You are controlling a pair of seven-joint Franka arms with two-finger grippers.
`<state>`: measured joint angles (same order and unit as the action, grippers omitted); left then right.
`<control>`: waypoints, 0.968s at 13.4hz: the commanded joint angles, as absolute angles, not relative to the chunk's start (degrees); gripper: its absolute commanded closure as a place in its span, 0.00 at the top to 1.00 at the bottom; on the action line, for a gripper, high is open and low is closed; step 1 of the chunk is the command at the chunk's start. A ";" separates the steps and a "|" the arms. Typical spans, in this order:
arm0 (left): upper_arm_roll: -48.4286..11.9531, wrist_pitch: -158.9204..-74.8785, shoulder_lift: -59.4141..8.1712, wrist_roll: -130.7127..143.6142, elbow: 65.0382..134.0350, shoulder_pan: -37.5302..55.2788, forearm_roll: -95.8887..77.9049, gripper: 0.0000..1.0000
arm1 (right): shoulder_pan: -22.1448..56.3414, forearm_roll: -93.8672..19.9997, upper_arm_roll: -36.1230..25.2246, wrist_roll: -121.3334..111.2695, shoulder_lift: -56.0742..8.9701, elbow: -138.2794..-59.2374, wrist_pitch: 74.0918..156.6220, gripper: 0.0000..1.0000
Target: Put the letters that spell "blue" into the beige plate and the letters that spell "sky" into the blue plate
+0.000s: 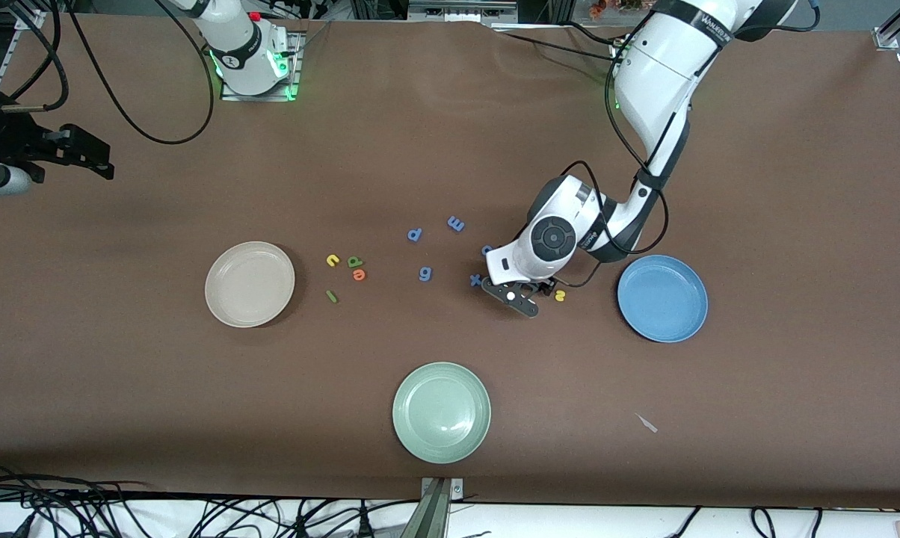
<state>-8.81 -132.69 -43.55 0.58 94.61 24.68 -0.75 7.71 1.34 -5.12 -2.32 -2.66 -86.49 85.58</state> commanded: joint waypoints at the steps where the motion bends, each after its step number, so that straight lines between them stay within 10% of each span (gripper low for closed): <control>1: -8.26 -133.33 -43.86 0.79 94.75 25.40 2.00 0.44 | 8.00 0.97 -5.10 -1.49 -2.99 -85.43 85.34 1.00; 6: -8.26 -131.84 -43.42 0.70 95.27 24.96 2.37 0.00 | 8.17 0.53 -4.92 -1.50 -3.08 -85.34 85.34 1.00; 13: -7.04 -119.12 -36.58 -0.52 94.05 24.17 4.91 0.00 | 8.08 0.35 -5.01 -1.49 -8.15 -85.34 87.19 1.00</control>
